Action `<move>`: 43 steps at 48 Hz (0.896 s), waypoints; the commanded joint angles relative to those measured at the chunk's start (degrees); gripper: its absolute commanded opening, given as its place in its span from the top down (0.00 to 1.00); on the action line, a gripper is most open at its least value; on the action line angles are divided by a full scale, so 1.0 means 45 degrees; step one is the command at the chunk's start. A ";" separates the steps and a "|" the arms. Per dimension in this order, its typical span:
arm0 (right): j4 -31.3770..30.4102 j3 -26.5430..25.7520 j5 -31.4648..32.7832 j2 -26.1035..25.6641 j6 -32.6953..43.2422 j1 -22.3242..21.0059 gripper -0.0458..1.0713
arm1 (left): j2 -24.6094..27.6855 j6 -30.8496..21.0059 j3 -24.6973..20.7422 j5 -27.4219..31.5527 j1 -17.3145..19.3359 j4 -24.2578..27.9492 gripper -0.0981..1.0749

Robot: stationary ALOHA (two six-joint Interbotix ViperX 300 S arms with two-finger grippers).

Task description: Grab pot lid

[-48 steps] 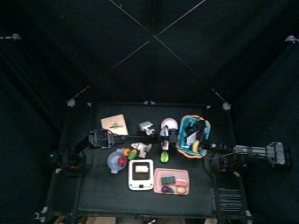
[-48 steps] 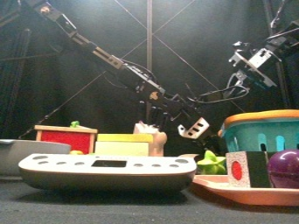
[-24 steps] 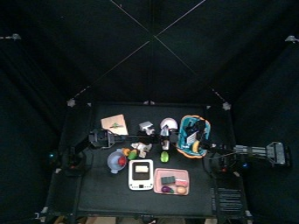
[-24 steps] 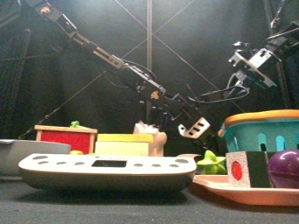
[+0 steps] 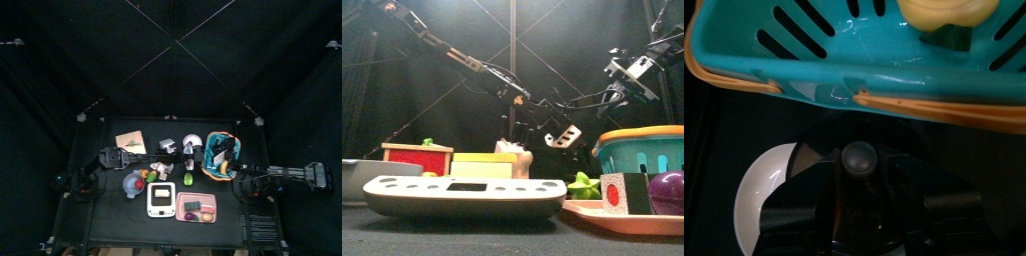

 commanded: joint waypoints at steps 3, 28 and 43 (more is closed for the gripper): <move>-0.0020 -0.0117 -0.0020 -0.0020 -0.0020 -0.0039 0.55 | -0.0898 -0.0020 -0.0273 0.0332 -0.0020 -0.0176 0.31; -0.0020 -0.0098 -0.0215 -0.0020 -0.0020 -0.0039 0.55 | -0.1777 -0.0137 0.0215 0.0879 0.0039 -0.0684 0.31; -0.0039 -0.0078 -0.0293 -0.0020 -0.0039 -0.0059 0.55 | -0.2090 -0.0176 0.0430 0.0586 0.0234 -0.1367 0.31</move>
